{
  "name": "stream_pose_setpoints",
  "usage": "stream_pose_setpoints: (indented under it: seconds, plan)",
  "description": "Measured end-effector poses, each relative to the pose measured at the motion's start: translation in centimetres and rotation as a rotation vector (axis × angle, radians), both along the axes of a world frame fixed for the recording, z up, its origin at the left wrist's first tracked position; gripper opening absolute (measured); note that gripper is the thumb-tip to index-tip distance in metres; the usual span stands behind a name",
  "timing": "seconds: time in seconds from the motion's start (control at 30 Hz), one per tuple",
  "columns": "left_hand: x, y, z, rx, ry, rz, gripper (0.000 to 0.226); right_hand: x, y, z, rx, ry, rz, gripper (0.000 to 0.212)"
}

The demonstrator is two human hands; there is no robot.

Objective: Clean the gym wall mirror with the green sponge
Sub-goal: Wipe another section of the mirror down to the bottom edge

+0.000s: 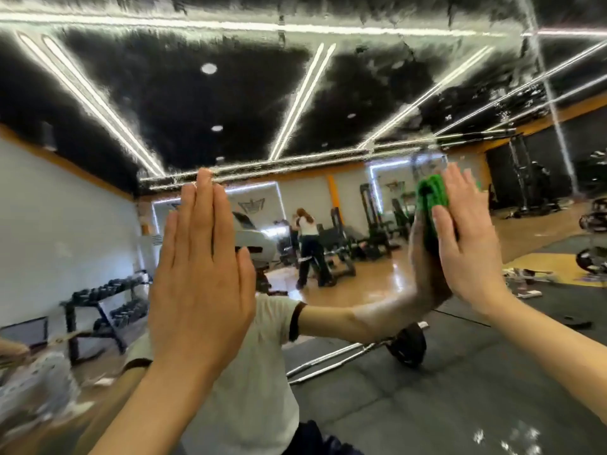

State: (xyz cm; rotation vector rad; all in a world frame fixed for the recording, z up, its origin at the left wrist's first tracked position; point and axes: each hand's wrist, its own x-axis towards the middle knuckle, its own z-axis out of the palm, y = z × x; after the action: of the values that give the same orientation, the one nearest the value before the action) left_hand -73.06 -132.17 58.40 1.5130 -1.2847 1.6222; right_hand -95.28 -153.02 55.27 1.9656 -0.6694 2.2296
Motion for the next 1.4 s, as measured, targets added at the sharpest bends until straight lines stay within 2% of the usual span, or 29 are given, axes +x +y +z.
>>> stream_pose_setpoints:
  seconds: [0.07, 0.13, 0.17, 0.23, 0.27, 0.3, 0.37, 0.5, 0.57, 0.6, 0.67, 0.73, 0.8, 0.87, 0.93, 1.03, 1.1, 1.17, 1.23, 1.4]
  plan:
    - [-0.2, 0.1, 0.1, 0.007, 0.02, -0.014, 0.065, 1.2, 0.9, 0.9, 0.142, -0.158, 0.036, 0.055]
    - [-0.4, 0.1, 0.3, 0.011, 0.028, -0.004, 0.066, 3.9, 3.3, 1.8, 0.04, -0.107, 0.042, 0.055]
    - [-0.5, 0.1, 0.3, 0.01, 0.028, 0.008, 0.066, 5.2, 4.4, 2.0, -0.118, 0.006, 0.032, 0.054]
    - [-0.5, 0.1, 0.3, 0.003, 0.026, 0.004, 0.066, 6.9, 5.7, 2.2, -0.52, 0.365, -0.036, 0.051]
    - [-0.5, 0.1, 0.4, 0.002, 0.023, -0.004, 0.065, 6.6, 5.4, 2.6, -0.677, 0.527, -0.083, 0.05]
    - [-0.6, 0.2, 0.4, 0.004, 0.019, -0.009, 0.065, 5.7, 4.4, 3.2, -0.761, 0.607, -0.114, 0.049]
    - [-0.8, 0.3, 0.3, 0.0, 0.017, -0.025, 0.065, 3.1, 1.5, 4.0, -0.687, 0.54, -0.105, 0.05]
    - [-2.8, -0.8, 0.4, 0.005, 0.017, -0.056, 0.063, -3.2, -4.7, 3.5, -0.129, 0.116, -0.07, 0.056]
    - [-4.4, -2.5, 0.7, 0.036, 0.022, -0.064, 0.063, -3.4, -4.5, 3.6, 0.038, -0.033, -0.018, 0.057]
    - [-5.2, -3.7, 0.9, 0.045, 0.026, -0.065, 0.063, -2.4, -3.4, 4.1, 0.052, -0.052, 0.017, 0.056]
    - [-6.6, -6.0, 1.6, 0.031, 0.025, -0.053, 0.063, 0.6, -0.3, 4.8, -0.116, 0.027, 0.053, 0.053]
    - [-7.2, -7.6, 2.2, -0.02, 0.025, -0.045, 0.062, 3.1, 1.2, 4.7, -0.419, 0.251, 0.029, 0.051]
    - [-7.2, -8.1, 2.5, -0.042, 0.02, -0.035, 0.062, 2.3, -0.1, 5.4, -0.574, 0.386, -0.015, 0.05]
    - [-7.0, -8.1, 2.4, -0.034, 0.001, -0.017, 0.062, 0.0, -2.7, 6.5, -0.469, 0.292, 0.013, 0.05]
    - [-6.9, -8.2, 2.3, -0.028, 0.0, -0.005, 0.063, -2.3, -4.0, 7.8, -0.235, 0.089, 0.068, 0.05]
    - [-7.2, -8.2, 2.4, -0.034, 0.003, 0.002, 0.062, -1.2, -2.0, 8.8, -0.069, -0.058, 0.173, 0.043]
    - [-7.3, -8.2, 2.3, -0.039, 0.005, 0.009, 0.062, 0.3, -0.1, 7.3, -0.203, 0.012, 0.2, 0.039]
    - [-7.3, -8.1, 2.3, -0.042, 0.007, 0.004, 0.063, 1.3, 0.2, 4.6, -0.387, 0.144, 0.127, 0.042]
    - [-7.2, -8.2, 2.3, -0.047, 0.004, -0.004, 0.063, 1.4, -0.6, 4.2, -0.474, 0.226, 0.078, 0.042]
    - [-7.3, -8.3, 2.3, -0.078, -0.008, -0.012, 0.062, 2.5, 0.9, 9.1, -0.375, 0.196, 0.07, 0.044]
